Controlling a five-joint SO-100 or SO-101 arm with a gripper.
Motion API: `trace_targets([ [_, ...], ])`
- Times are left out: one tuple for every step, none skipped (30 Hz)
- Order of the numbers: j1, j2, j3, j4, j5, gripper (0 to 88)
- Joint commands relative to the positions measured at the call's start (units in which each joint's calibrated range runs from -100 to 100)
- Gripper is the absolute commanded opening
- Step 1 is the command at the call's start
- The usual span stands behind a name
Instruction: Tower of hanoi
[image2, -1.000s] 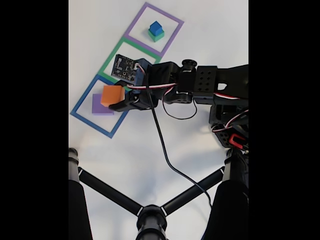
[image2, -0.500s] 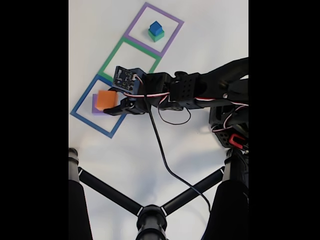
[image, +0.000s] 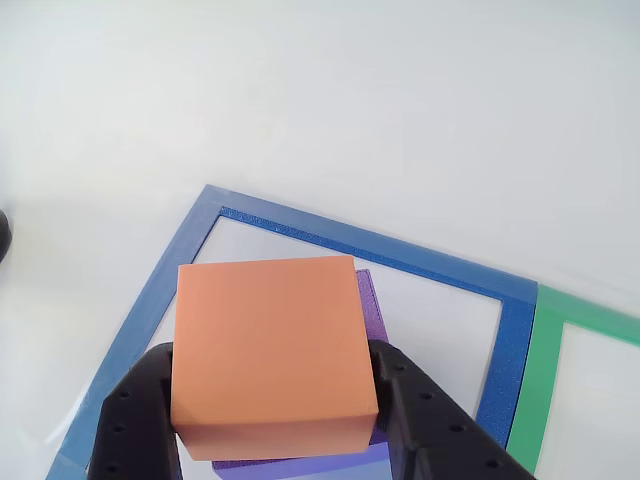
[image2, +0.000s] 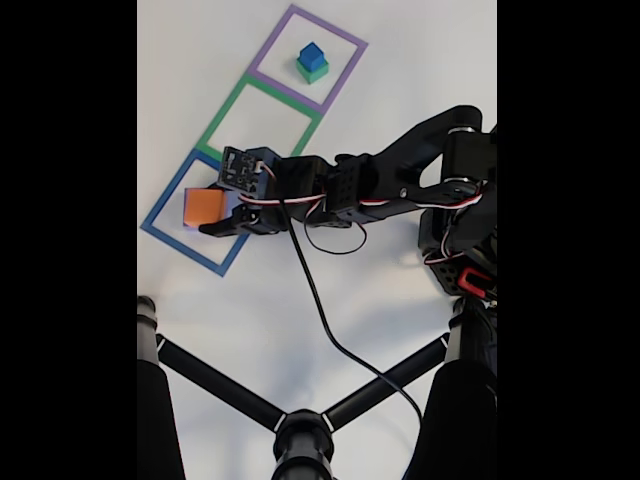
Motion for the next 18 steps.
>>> trace_targets([
  [0.63, 0.25, -2.26, -2.16, 0.00, 10.6],
  [0.56, 0.49, -2.26, -2.40, 0.00, 10.9],
  [0.48, 0.57, -2.26, -2.40, 0.00, 11.0],
  [0.40, 0.57, -2.26, -2.40, 0.00, 11.2],
  [0.40, 0.57, -2.07, -2.49, 0.00, 11.6],
  [0.40, 0.57, -1.98, -2.65, 0.00, 12.4],
  [0.40, 0.57, -1.80, -2.81, 0.00, 13.8],
  [0.56, 0.57, -1.71, -2.89, 0.00, 15.4],
  [0.78, 0.65, -1.62, -2.89, 0.00, 17.1],
  [1.09, 0.81, -1.53, -2.89, 0.00, 18.8],
  [1.32, 0.97, -1.44, -2.97, 0.00, 20.3],
  [1.55, 1.13, -1.35, -3.54, 0.00, 21.4],
  [1.70, 1.21, -1.35, -3.62, 0.00, 22.3],
  [1.85, 1.29, -1.35, -3.70, 0.00, 23.6],
  [2.00, 1.29, -1.26, -3.78, 0.00, 24.7],
  [2.08, 1.37, -1.26, -4.02, 0.00, 25.7],
  [2.16, 1.37, -1.35, -4.02, 0.00, 27.1],
  [2.16, 1.29, -1.35, -4.10, 0.00, 28.7],
])
